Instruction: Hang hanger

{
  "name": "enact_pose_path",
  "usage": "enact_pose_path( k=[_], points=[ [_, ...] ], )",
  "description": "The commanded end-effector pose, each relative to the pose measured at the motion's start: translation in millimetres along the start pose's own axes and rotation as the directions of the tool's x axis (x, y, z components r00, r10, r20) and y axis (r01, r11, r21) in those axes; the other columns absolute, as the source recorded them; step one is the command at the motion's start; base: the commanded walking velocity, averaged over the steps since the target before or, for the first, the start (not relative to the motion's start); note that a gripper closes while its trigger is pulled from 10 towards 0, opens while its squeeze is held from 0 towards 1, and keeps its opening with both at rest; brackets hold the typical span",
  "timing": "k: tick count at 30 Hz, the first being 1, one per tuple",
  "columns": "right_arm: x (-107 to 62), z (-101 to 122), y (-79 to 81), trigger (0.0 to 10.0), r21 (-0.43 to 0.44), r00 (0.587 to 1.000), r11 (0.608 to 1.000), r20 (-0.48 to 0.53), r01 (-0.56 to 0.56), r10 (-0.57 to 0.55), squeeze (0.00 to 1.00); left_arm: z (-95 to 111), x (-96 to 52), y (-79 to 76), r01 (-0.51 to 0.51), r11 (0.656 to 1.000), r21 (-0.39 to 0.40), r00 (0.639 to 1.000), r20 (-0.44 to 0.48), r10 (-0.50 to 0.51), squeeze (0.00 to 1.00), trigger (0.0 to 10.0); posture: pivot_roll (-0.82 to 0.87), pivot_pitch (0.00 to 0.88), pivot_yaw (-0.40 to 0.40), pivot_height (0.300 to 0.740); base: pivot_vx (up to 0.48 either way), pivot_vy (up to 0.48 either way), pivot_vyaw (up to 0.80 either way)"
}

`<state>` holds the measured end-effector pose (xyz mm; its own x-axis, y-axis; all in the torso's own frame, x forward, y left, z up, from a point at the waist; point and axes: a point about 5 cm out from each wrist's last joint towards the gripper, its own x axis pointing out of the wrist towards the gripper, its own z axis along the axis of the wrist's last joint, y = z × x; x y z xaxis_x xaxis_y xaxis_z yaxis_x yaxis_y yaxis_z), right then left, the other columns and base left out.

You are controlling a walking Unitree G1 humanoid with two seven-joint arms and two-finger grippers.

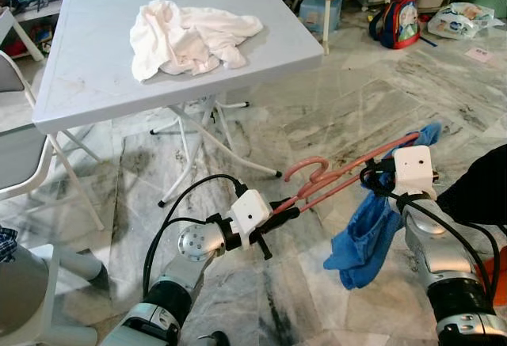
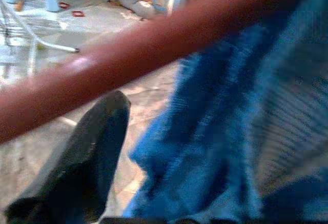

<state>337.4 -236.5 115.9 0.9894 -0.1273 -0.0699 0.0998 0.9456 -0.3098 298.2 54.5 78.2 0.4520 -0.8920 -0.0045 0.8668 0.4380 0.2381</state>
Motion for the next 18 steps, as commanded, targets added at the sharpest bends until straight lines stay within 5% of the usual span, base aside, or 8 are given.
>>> enact_pose_path(
  k=[1,17,18],
  points=[
    [2.0,0.8,-7.2,0.0,0.002,0.999,0.999,0.008,0.034,-0.034,0.0,5.1,-1.6,3.1,-0.003,1.0,0.012,1.0,0.027,0.002,0.0,0.0,-0.17,0.132,0.084,0.74,0.0,0.0,0.0],
    [-14.1,-25.2,-38.8,0.0,0.032,0.995,0.995,-0.032,0.091,-0.09,0.0,8.5,-6.1,12.0,-0.01,1.0,0.019,1.0,0.021,0.009,0.0,0.0,-0.17,0.125,0.088,0.74,0.0,0.0,0.0],
    [-14.3,-25.4,-39.0,1.0,0.033,0.996,0.996,-0.032,0.088,-0.087,0.0,8.4,-6.1,12.0,-0.01,1.0,0.019,1.0,0.02,0.009,0.0,0.0,-0.17,0.125,0.088,0.74,0.0,0.0,0.0]
  ],
)
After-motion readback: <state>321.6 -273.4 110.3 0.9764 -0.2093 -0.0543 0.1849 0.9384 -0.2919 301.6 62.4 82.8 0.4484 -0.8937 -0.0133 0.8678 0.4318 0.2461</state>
